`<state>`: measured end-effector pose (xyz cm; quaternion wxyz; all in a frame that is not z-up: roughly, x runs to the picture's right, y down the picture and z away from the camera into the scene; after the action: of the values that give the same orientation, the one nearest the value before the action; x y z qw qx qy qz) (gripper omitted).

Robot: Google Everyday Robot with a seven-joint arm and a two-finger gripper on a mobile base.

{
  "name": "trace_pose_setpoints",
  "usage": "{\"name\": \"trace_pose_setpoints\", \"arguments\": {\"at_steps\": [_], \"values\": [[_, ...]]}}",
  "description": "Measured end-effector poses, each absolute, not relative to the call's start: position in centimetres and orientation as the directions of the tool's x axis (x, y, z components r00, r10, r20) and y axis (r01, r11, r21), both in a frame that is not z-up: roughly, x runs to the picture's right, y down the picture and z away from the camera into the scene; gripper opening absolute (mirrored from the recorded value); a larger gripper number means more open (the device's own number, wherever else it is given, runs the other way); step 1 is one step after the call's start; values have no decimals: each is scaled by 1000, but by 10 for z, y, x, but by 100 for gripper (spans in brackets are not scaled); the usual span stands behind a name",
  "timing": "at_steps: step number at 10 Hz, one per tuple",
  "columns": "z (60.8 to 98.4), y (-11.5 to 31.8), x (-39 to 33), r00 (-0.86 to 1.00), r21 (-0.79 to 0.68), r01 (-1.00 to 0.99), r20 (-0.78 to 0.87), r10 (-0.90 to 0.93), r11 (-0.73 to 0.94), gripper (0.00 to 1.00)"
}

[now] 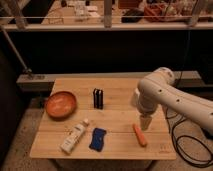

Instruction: Place the white sponge in the ceramic bowl

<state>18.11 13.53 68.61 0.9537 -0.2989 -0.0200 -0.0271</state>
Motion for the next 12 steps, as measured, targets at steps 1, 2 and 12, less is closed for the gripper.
{"name": "trace_pose_setpoints", "arguments": {"at_steps": [1, 2, 12], "values": [[687, 138, 179, 997, -569, 73, 65, -44, 819, 80], [688, 141, 175, 996, -569, 85, 78, -49, 818, 80], [695, 167, 106, 967, -551, 229, 221, -125, 802, 80]]}}
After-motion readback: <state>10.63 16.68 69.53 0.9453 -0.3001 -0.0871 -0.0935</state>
